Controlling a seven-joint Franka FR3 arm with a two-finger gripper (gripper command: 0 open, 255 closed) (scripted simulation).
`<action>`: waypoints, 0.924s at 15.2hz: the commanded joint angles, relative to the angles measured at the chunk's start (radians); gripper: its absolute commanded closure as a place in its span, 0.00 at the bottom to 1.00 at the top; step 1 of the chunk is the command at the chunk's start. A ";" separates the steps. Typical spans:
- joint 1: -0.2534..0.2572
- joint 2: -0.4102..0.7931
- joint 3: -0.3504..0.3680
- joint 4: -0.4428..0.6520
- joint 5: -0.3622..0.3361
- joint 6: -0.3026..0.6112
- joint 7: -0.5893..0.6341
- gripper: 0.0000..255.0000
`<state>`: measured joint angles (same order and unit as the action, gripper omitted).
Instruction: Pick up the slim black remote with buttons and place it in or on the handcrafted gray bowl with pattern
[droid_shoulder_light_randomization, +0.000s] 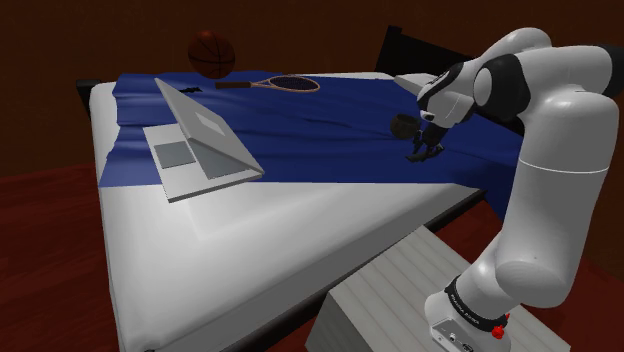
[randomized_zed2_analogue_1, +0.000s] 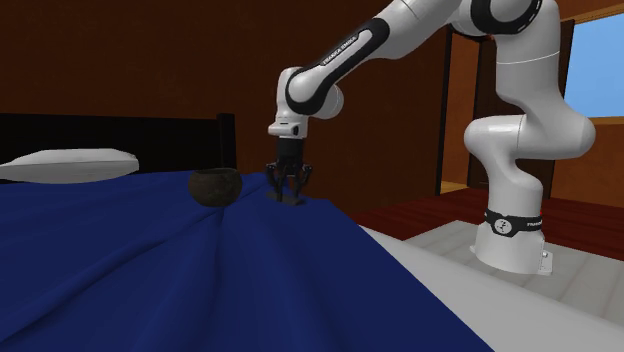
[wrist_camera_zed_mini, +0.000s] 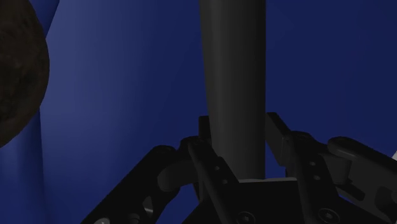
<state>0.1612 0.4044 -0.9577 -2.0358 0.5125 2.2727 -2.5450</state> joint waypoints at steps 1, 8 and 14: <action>0.015 -0.019 -0.017 0.006 -0.023 -0.018 0.016 1.00; 0.060 -0.081 -0.071 0.035 -0.099 -0.083 0.068 1.00; 0.094 -0.131 -0.108 0.070 -0.159 -0.142 0.110 1.00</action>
<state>0.2482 0.2836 -1.0587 -1.9721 0.3651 2.1423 -2.4432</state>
